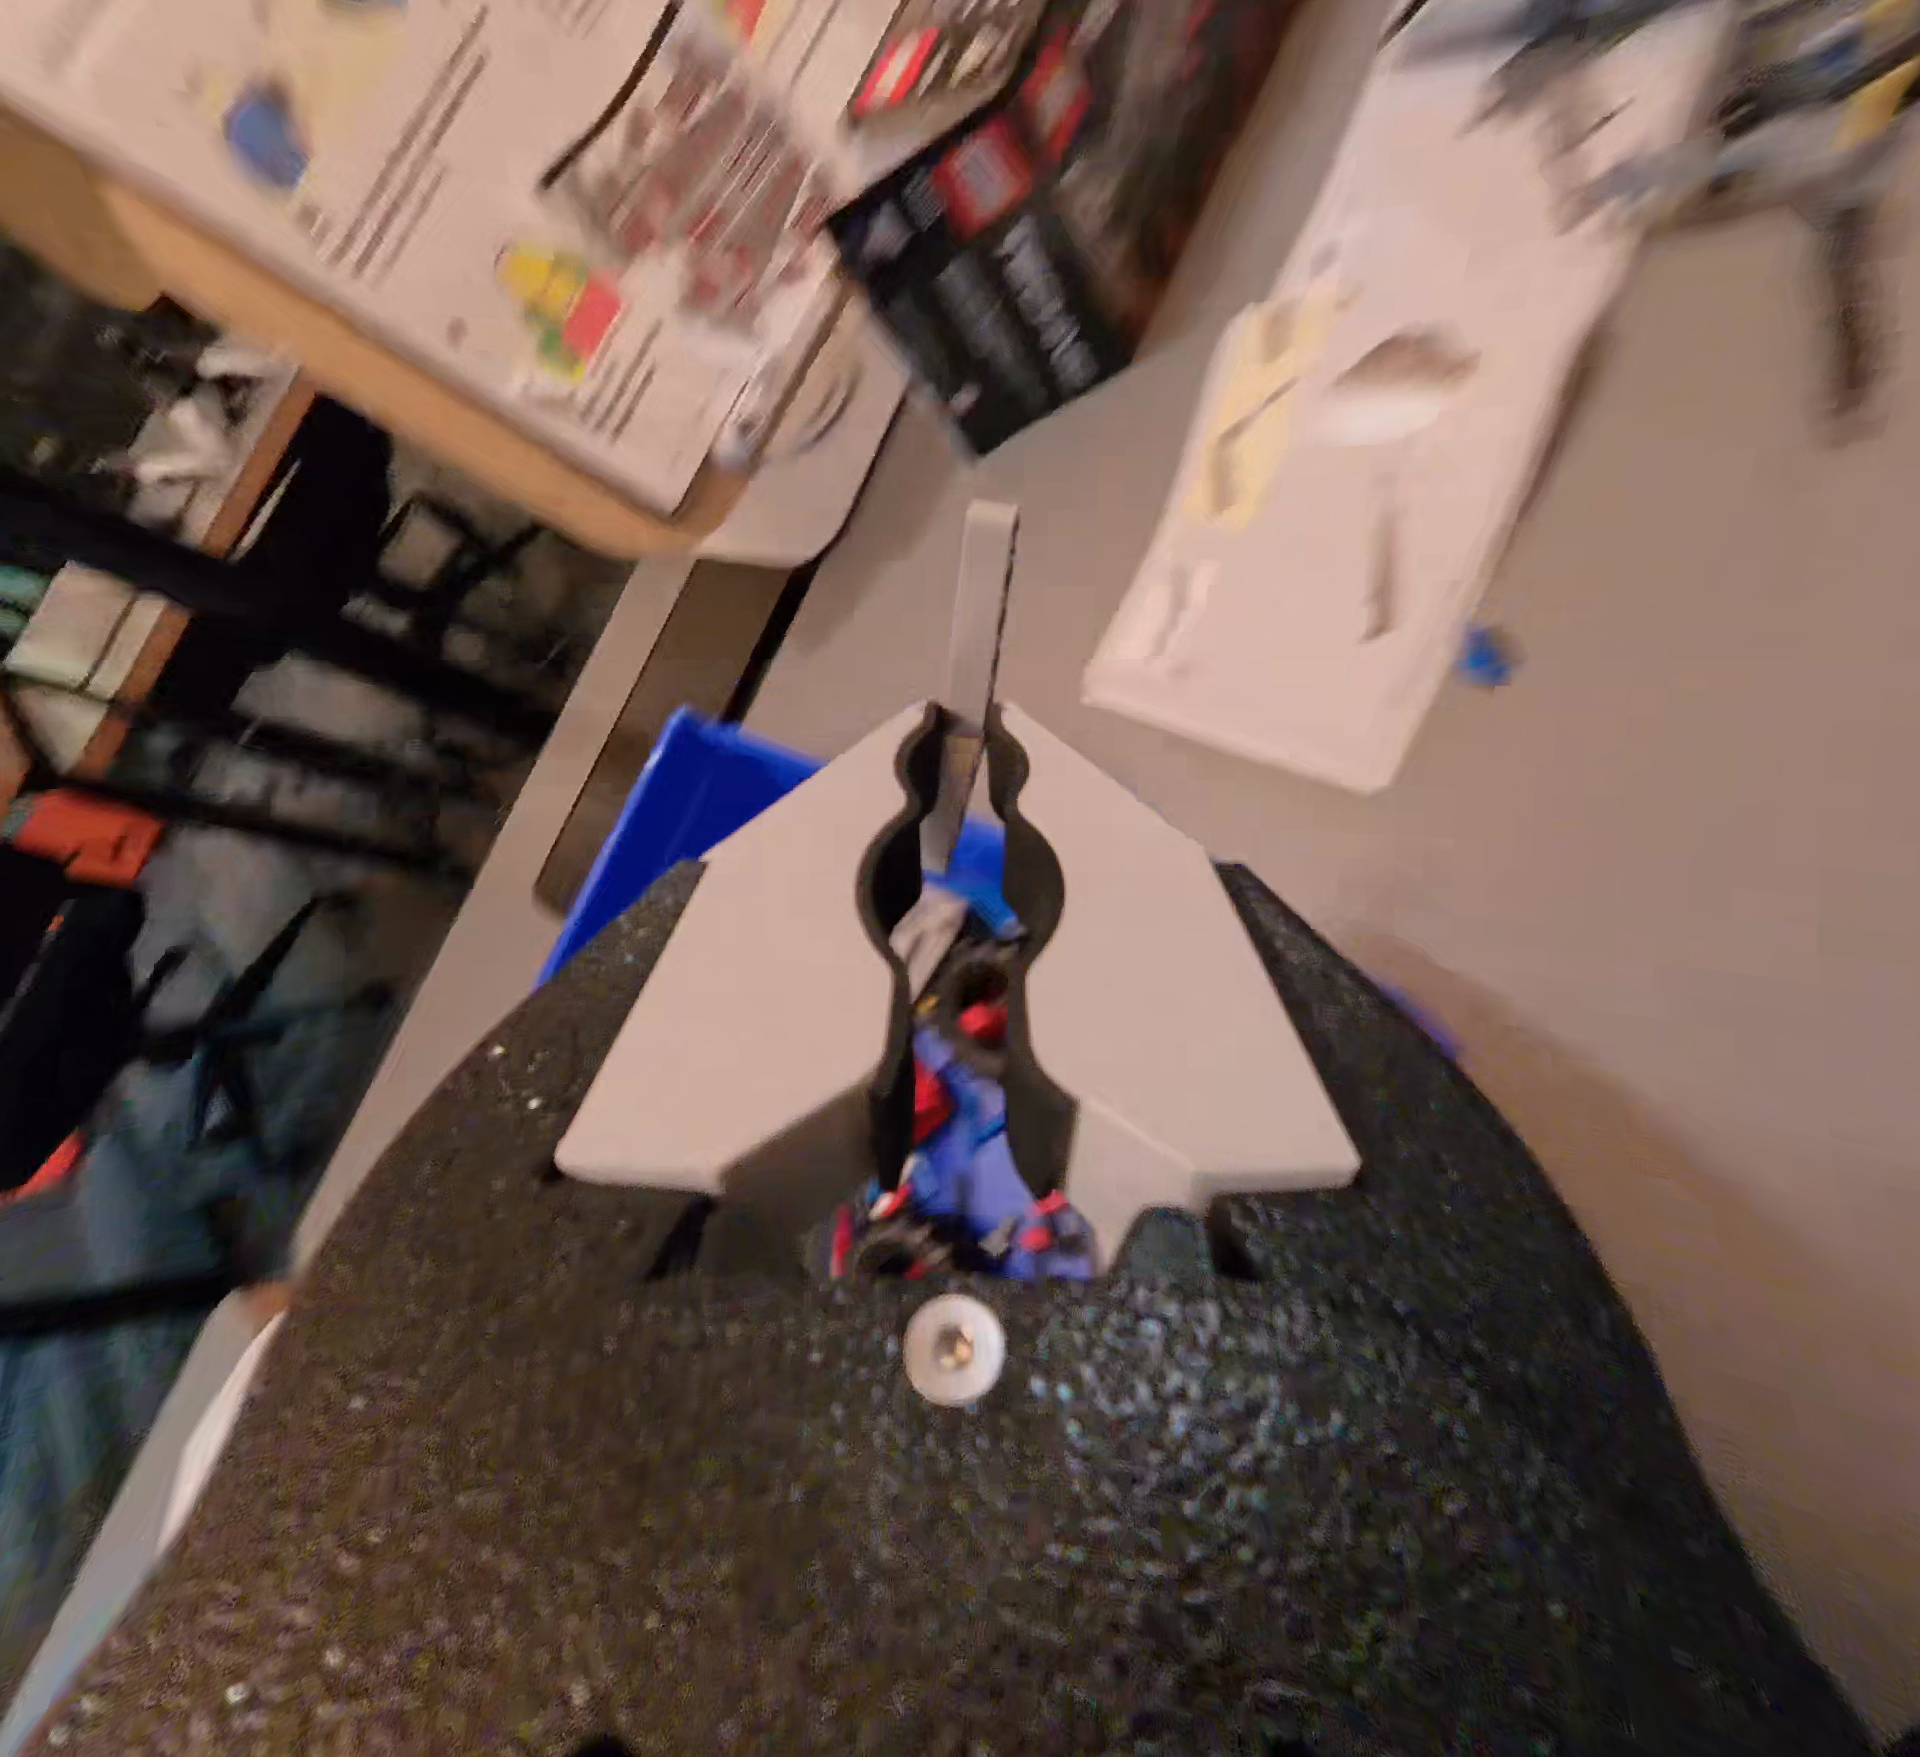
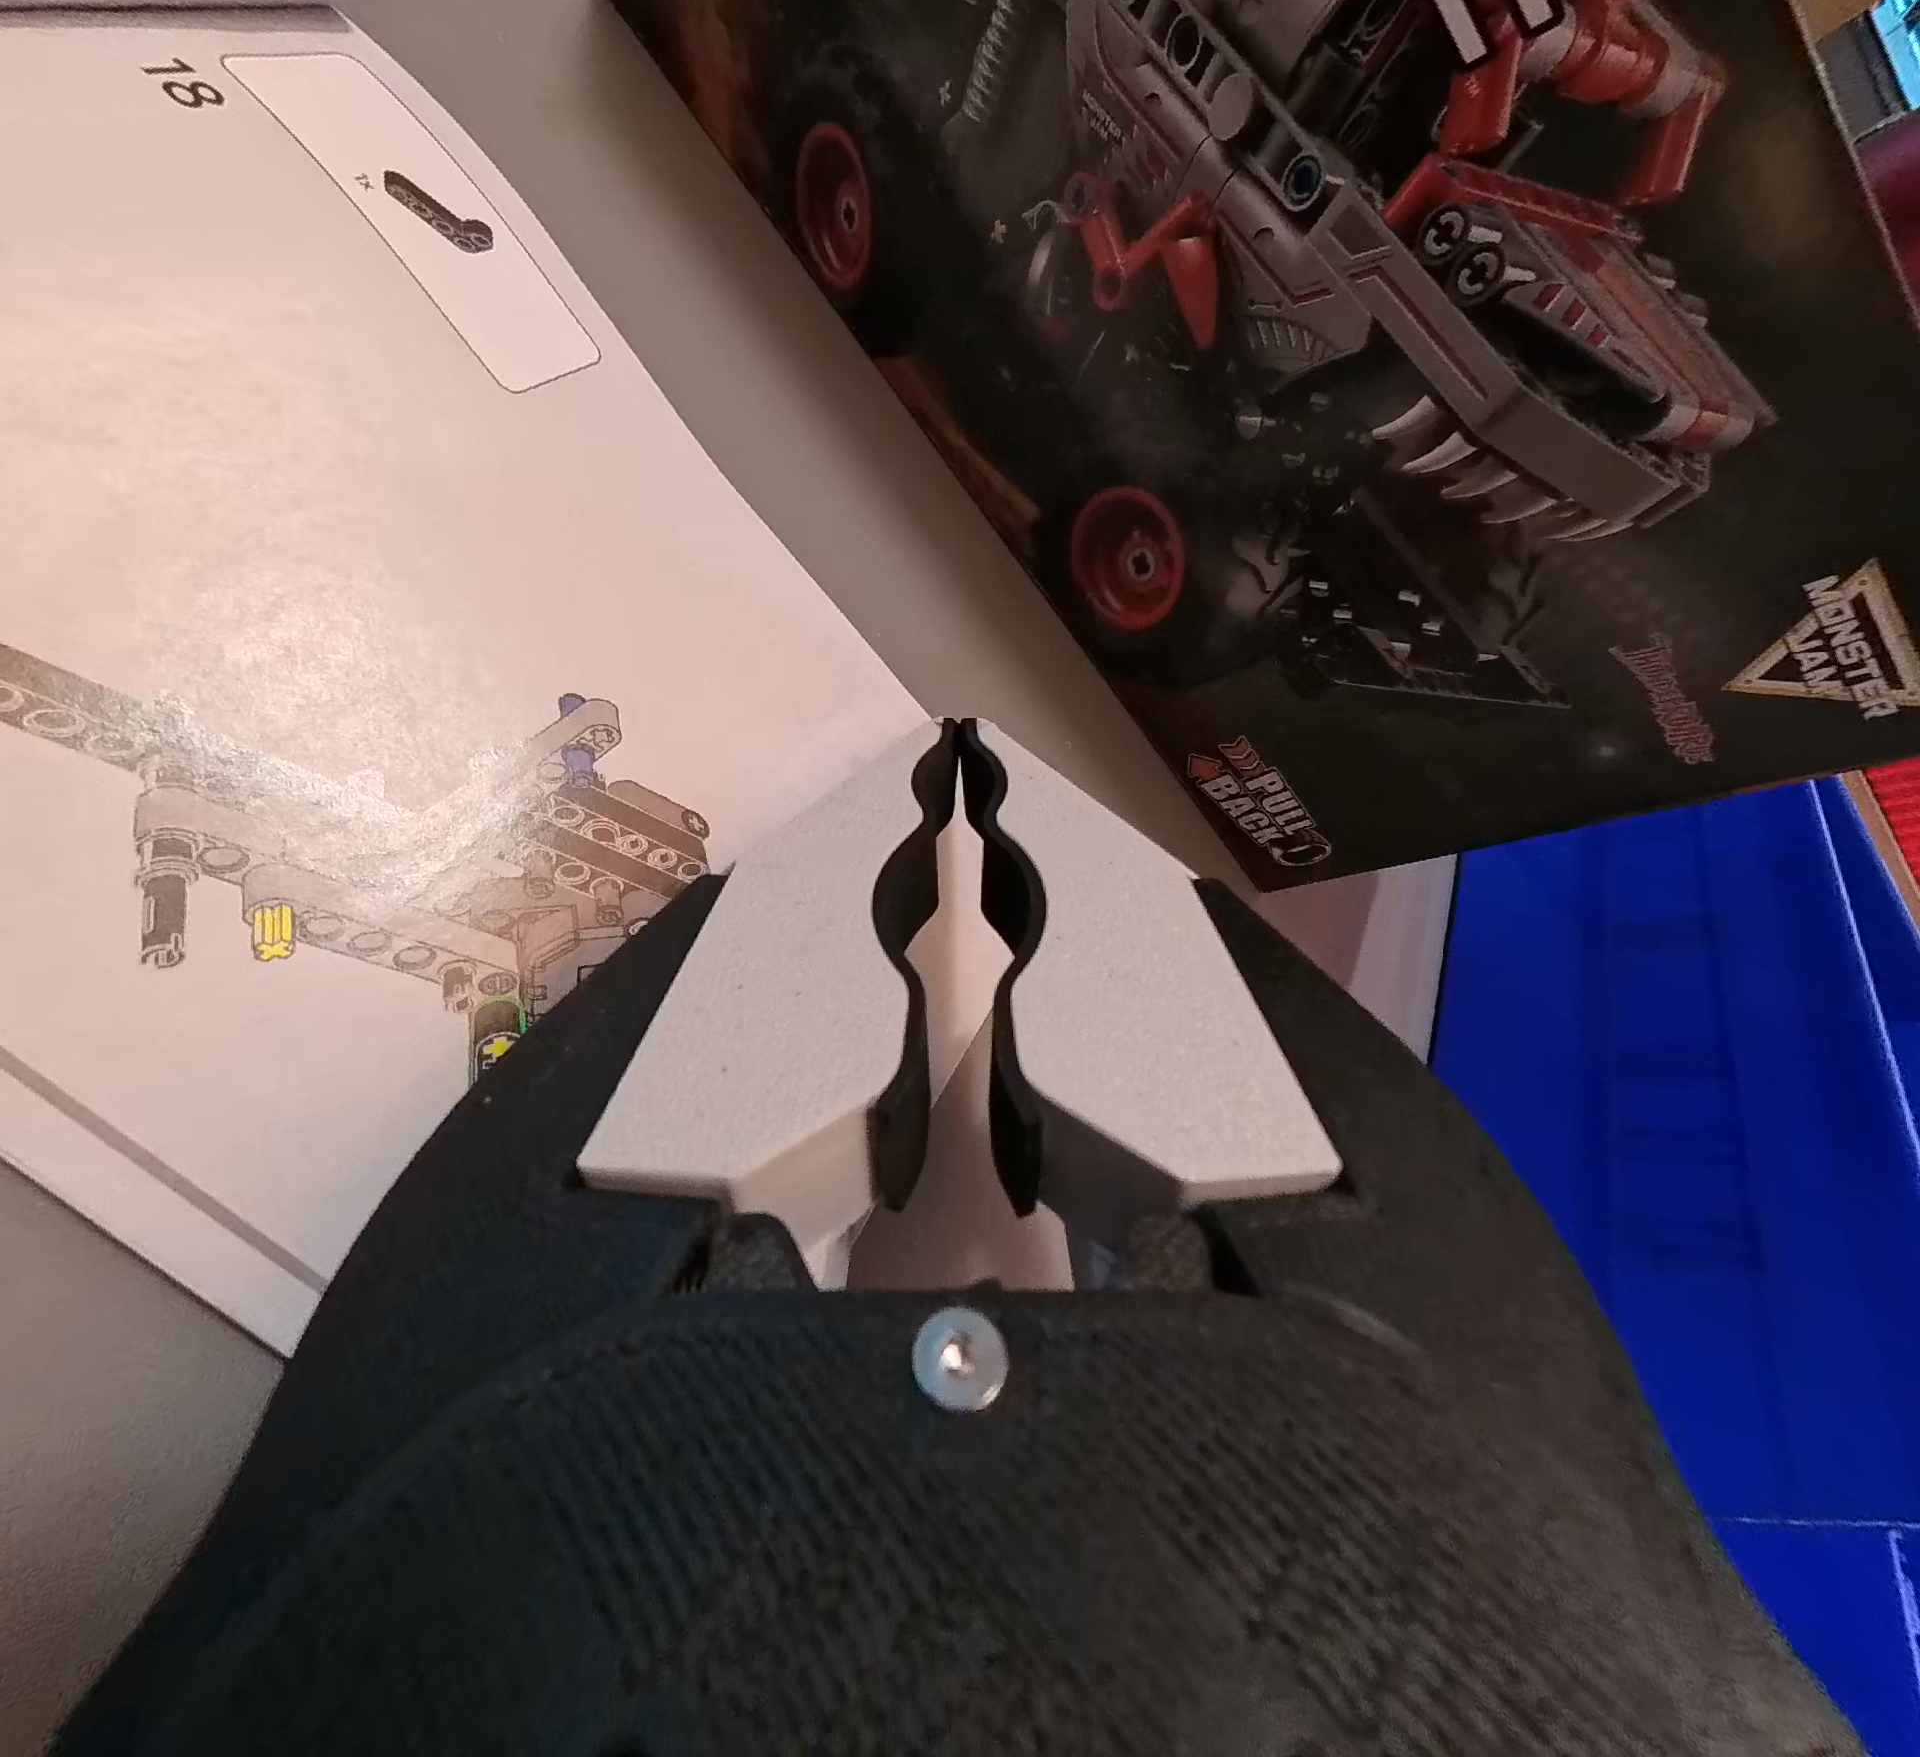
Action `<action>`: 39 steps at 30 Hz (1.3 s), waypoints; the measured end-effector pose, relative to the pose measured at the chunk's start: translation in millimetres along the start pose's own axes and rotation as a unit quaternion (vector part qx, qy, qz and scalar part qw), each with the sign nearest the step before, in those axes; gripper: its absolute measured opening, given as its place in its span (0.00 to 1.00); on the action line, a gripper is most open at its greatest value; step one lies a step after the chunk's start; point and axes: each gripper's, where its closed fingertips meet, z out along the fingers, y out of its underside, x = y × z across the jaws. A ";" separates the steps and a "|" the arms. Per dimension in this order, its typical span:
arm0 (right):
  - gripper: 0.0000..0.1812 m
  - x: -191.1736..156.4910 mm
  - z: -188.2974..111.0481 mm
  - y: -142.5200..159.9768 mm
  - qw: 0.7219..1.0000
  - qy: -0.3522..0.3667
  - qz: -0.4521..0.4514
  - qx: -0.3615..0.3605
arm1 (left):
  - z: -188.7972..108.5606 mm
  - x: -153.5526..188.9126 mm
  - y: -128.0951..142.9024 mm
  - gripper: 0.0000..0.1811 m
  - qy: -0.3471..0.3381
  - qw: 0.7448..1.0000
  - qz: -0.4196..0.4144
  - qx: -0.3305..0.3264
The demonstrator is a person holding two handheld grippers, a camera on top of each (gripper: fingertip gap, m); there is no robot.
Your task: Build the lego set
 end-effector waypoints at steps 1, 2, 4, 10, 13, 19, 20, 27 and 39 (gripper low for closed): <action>0.00 0.0 -0.1 -0.1 1.000 0.001 -0.002 0.001 | -3.0 21.5 -14.9 0.03 0.022 1.000 -0.002 0.019; 0.00 -0.1 -0.2 -0.2 1.000 0.002 -0.005 0.001 | -2.6 46.3 -26.1 0.03 0.051 0.998 -0.007 0.035; 0.00 -0.9 -0.2 -0.4 1.000 0.002 -0.012 0.001 | 7.9 99.6 -36.3 0.03 0.117 0.992 -0.028 0.046; 0.00 -2.8 0.6 0.3 0.999 0.003 -0.035 -0.009 | 68.0 211.3 -1.8 0.03 0.240 0.958 -0.156 -0.033; 0.00 -3.7 0.8 0.5 0.999 0.007 -0.048 -0.013 | 87.7 230.3 10.6 0.03 0.259 0.938 -0.222 -0.058; 0.00 -4.3 0.8 0.5 0.998 0.010 -0.060 -0.014 | 105.5 241.8 10.2 0.03 0.280 0.901 -0.328 -0.058; 0.00 -4.3 0.7 0.4 0.998 0.010 -0.059 -0.013 | 106.5 241.4 9.6 0.03 0.282 0.892 -0.347 -0.057; 0.00 -5.7 1.0 0.8 0.997 0.009 -0.074 -0.017 | 110.1 228.0 16.8 0.05 0.250 0.888 -0.384 -0.049; 0.00 -6.9 1.2 0.5 0.996 0.011 -0.090 -0.019 | 92.1 224.4 35.1 0.12 0.222 0.926 -0.285 -0.108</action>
